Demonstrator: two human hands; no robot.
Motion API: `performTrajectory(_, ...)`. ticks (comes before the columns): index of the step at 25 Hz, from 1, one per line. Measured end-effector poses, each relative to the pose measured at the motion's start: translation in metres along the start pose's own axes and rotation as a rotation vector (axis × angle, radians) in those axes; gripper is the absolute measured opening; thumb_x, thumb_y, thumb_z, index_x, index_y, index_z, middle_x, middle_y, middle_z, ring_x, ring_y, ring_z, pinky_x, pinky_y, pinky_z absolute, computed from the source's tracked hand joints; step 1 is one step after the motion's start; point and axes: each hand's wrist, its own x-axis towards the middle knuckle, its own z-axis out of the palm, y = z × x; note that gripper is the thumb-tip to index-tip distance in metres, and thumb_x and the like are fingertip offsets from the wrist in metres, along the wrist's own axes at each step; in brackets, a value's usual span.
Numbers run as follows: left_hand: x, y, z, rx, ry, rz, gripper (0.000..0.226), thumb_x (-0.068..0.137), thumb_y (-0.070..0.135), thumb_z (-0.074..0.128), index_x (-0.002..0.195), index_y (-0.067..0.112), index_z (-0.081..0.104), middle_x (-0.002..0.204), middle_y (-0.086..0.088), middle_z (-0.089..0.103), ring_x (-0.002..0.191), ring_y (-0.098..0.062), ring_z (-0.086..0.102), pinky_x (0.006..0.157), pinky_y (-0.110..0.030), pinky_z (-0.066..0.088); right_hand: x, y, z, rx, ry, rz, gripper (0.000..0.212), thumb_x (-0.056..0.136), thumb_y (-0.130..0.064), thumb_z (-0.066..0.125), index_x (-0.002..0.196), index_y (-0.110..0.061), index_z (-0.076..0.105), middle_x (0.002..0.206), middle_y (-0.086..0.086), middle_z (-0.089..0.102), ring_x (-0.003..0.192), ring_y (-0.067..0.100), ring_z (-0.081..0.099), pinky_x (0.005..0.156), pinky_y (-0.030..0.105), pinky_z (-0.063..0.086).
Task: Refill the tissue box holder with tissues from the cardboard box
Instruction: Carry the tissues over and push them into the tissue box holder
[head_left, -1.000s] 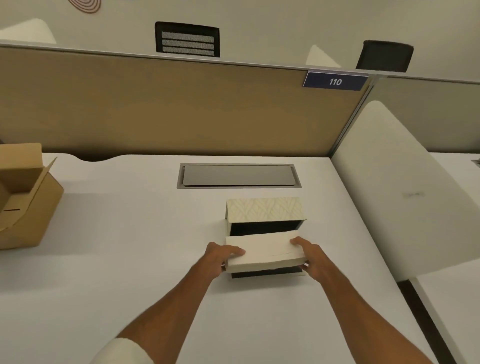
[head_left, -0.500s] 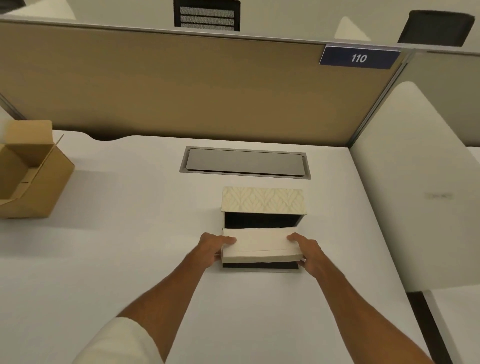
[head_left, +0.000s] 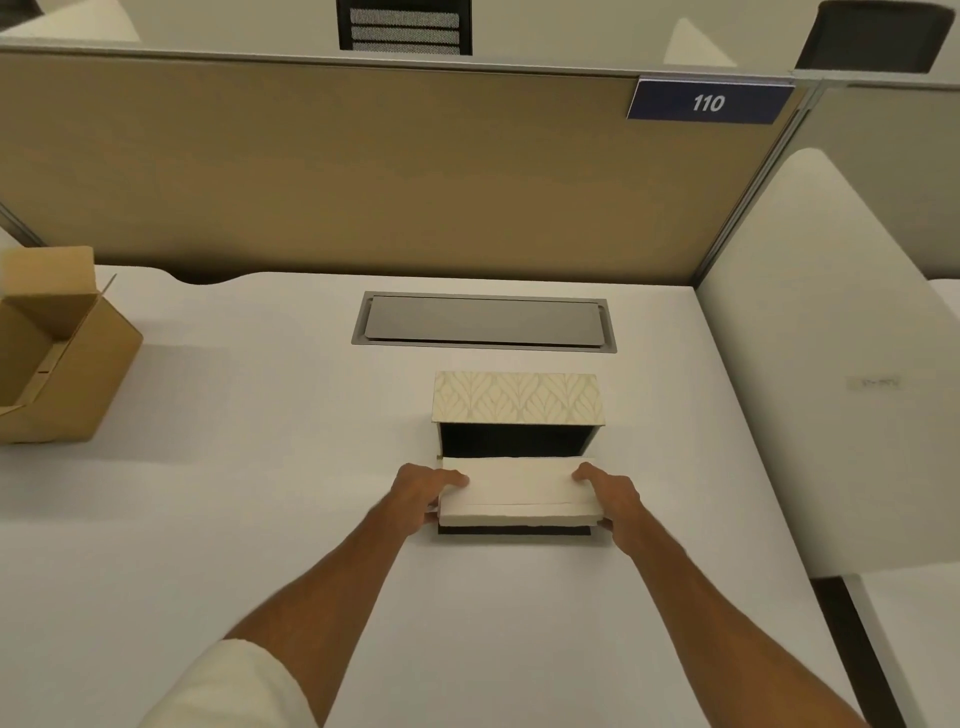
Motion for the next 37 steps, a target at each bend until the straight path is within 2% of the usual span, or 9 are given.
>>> performTrajectory(9,0.002,0.012,0.008,0.058,0.078,0.013,0.076,0.075,0.044,0.077,0.129,0.003,0.043,0.126,-0.018,0.057,0.114,-0.033,0.058,0.096,-0.046,0.052,-0.011,-0.011,0.013,-0.207,0.131,-0.087,0.078,0.092,-0.064,0.033,0.132,0.001,0.045,0.131,0.019,0.053,0.100,0.030,0.051,0.094,0.044,0.046)
performTrajectory(12,0.003,0.012,0.009,0.076,0.071,0.013,0.074,0.077,0.041,0.075,0.132,0.004,0.042,0.128,-0.018,0.056,0.115,-0.033,0.057,0.097,-0.048,0.052,-0.014,-0.012,0.015,-0.210,0.119,-0.079,0.077,0.093,-0.063,0.032,0.134,0.002,0.043,0.135,0.020,0.051,0.117,0.036,0.051,0.098,0.046,0.044)
performTrajectory(18,0.007,0.010,0.009,0.133,0.096,0.029,0.060,0.082,0.024,0.073,0.129,0.001,0.043,0.128,-0.020,0.055,0.115,-0.035,0.058,0.098,-0.047,0.052,-0.017,-0.013,0.013,-0.198,0.074,-0.050,0.074,0.094,-0.060,0.036,0.138,-0.001,0.039,0.139,0.019,0.048,0.121,0.034,0.049,0.099,0.043,0.043)
performTrajectory(22,0.001,0.012,0.009,0.246,0.098,0.080,0.062,0.085,0.035,0.069,0.130,0.001,0.044,0.129,-0.016,0.054,0.116,-0.032,0.055,0.087,-0.035,0.048,-0.019,-0.012,0.008,-0.301,0.056,-0.103,0.074,0.092,-0.063,0.032,0.133,-0.003,0.046,0.133,0.019,0.053,0.119,0.033,0.052,0.101,0.043,0.042)
performTrajectory(24,-0.005,0.010,0.004,0.583,0.222,0.249,0.060,0.088,0.050,0.059,0.123,0.002,0.052,0.119,-0.013,0.060,0.110,-0.029,0.059,0.080,-0.034,0.045,-0.018,-0.010,-0.001,-0.478,0.122,-0.326,0.075,0.087,-0.071,0.029,0.125,-0.010,0.052,0.126,0.015,0.058,0.115,0.030,0.055,0.101,0.043,0.043)
performTrajectory(28,-0.007,-0.010,-0.015,1.318,0.542,0.927,0.065,0.091,0.061,0.027,0.104,0.010,0.065,0.093,-0.006,0.070,0.084,-0.021,0.063,0.074,-0.032,0.042,-0.018,-0.012,-0.020,-0.854,0.026,-0.807,0.084,0.077,-0.072,0.053,0.141,-0.019,0.041,0.144,0.003,0.050,0.129,0.022,0.050,0.099,0.032,0.041)
performTrajectory(31,-0.004,-0.008,-0.017,1.356,0.204,1.147,0.069,0.083,0.069,0.040,0.125,0.016,0.055,0.120,-0.004,0.064,0.104,-0.019,0.060,0.088,-0.031,0.045,-0.016,-0.020,-0.014,-1.207,-0.105,-0.894,0.106,0.063,-0.078,0.061,0.147,-0.021,0.028,0.152,0.002,0.039,0.134,0.022,0.044,0.104,0.035,0.041)
performTrajectory(33,-0.002,-0.003,-0.006,1.411,-0.019,1.079,0.101,0.070,0.075,0.056,0.146,0.014,0.031,0.147,-0.006,0.043,0.130,-0.024,0.045,0.105,-0.036,0.039,-0.014,-0.025,-0.006,-1.420,-0.137,-0.909,0.121,0.057,-0.075,0.068,0.150,-0.016,0.018,0.155,0.006,0.032,0.138,0.025,0.038,0.110,0.038,0.036)
performTrajectory(37,0.009,0.007,0.013,1.609,-0.032,0.883,0.142,0.048,0.066,0.082,0.153,0.013,0.001,0.147,-0.011,0.036,0.128,-0.028,0.042,0.108,-0.041,0.038,-0.006,-0.025,0.004,-1.610,-0.109,-0.944,0.128,0.050,-0.063,0.081,0.148,-0.013,0.017,0.145,0.007,0.041,0.127,0.025,0.045,0.108,0.036,0.038)
